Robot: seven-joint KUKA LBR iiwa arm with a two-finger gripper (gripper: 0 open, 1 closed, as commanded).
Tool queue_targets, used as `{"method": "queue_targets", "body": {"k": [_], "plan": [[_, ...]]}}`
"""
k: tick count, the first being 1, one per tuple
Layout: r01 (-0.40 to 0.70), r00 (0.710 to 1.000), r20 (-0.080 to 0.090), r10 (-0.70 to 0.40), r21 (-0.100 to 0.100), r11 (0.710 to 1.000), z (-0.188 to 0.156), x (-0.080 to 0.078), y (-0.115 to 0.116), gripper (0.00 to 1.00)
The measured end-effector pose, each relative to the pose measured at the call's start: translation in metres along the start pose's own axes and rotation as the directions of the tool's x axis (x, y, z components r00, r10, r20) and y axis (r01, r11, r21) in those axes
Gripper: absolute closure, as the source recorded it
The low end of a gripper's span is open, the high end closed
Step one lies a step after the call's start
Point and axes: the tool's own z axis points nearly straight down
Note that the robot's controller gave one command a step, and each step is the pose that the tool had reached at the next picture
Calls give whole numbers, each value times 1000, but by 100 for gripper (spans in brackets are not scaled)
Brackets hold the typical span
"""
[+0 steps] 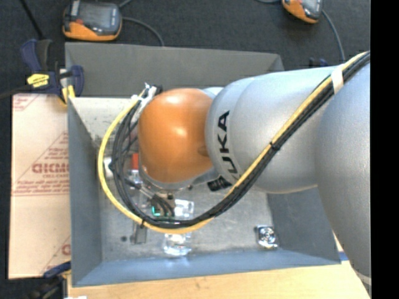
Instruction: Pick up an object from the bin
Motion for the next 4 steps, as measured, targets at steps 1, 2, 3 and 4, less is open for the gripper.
{"method": "queue_targets", "body": {"k": [1, 2, 3, 4], "plan": [[202, 979, 4, -202, 4, 979, 53, -11, -77, 0], [563, 827, 5, -563, 4, 827, 133, -10, -149, 0], [561, 828, 9, -561, 3, 828, 132, -11, -146, 100], [555, 832, 14, -555, 7, 832, -32, -33, -125, 100]]}}
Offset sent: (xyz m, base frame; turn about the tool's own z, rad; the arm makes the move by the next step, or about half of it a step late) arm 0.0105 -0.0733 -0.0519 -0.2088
